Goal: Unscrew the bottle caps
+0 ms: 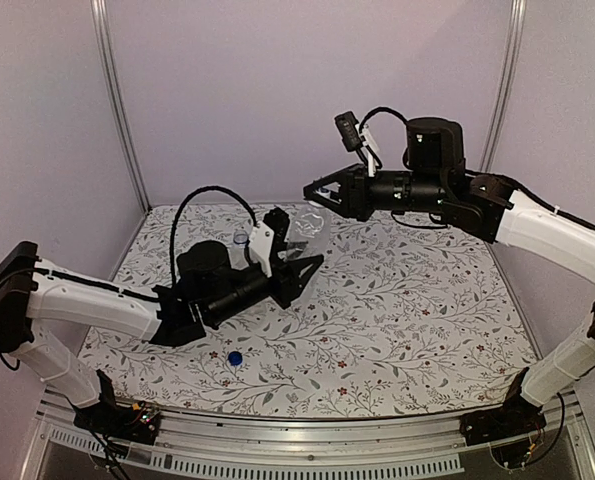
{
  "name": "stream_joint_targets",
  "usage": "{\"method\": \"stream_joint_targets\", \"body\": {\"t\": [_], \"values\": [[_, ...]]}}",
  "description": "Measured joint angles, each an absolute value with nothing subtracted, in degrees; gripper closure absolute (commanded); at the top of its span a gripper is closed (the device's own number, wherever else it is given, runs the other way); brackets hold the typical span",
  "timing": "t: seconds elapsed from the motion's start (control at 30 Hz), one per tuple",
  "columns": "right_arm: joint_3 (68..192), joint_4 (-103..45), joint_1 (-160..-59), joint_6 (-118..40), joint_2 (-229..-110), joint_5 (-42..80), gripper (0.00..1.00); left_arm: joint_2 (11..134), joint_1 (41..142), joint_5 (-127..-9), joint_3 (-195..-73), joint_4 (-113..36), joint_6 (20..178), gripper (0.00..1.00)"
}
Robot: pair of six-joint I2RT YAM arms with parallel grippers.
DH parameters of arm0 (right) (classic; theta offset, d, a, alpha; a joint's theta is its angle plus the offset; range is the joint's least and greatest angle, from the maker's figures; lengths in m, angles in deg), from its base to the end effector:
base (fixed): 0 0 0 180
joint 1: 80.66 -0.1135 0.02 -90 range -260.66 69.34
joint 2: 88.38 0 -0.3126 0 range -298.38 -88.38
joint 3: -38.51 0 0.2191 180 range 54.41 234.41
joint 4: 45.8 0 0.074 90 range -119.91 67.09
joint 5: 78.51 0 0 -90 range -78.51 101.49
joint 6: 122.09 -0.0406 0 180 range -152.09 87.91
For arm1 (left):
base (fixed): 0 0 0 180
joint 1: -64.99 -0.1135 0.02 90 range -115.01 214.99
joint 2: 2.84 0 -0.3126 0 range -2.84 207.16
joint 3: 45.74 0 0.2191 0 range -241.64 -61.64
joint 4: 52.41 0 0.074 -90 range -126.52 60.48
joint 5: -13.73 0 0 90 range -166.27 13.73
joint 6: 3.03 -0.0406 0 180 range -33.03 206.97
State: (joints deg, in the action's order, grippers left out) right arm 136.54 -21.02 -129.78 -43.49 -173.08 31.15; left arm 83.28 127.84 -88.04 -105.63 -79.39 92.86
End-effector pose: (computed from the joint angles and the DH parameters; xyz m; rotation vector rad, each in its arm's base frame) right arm 0.1954 0.2466 0.4530 -0.8540 1.6816 1.0490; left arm 0.1484 -0.2713 0.3300 0.6174 1.4893 -0.7807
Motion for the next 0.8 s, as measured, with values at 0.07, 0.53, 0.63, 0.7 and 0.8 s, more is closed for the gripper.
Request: {"method": "stream_joint_targets", "body": {"t": [0.07, 0.53, 0.63, 0.7, 0.8], "values": [[136.3, -21.04, -129.76, -42.26, -172.86, 32.3, 0.96, 83.11, 127.81, -86.99, -105.14, -79.85, 92.62, 0.59], [137.06, -19.29, -127.29, -24.1, -172.6, 64.56, 0.82, 81.64, 125.8, -63.63, -99.26, -91.26, 93.41, 0.59], [139.12, -17.46, -126.31, -20.8, -174.29, 72.91, 0.8, 81.62, 125.1, -57.16, -99.2, -92.16, 94.5, 0.6], [139.79, -16.91, -126.07, -19.33, -175.36, 77.24, 0.77, 81.64, 124.58, -53.27, -99.2, -92.31, 95.48, 0.6], [140.25, -16.3, -125.94, -18.07, -176.41, 80.91, 0.65, 82.19, 123.94, -49.13, -99.22, -92.83, 96.95, 0.6]]}}
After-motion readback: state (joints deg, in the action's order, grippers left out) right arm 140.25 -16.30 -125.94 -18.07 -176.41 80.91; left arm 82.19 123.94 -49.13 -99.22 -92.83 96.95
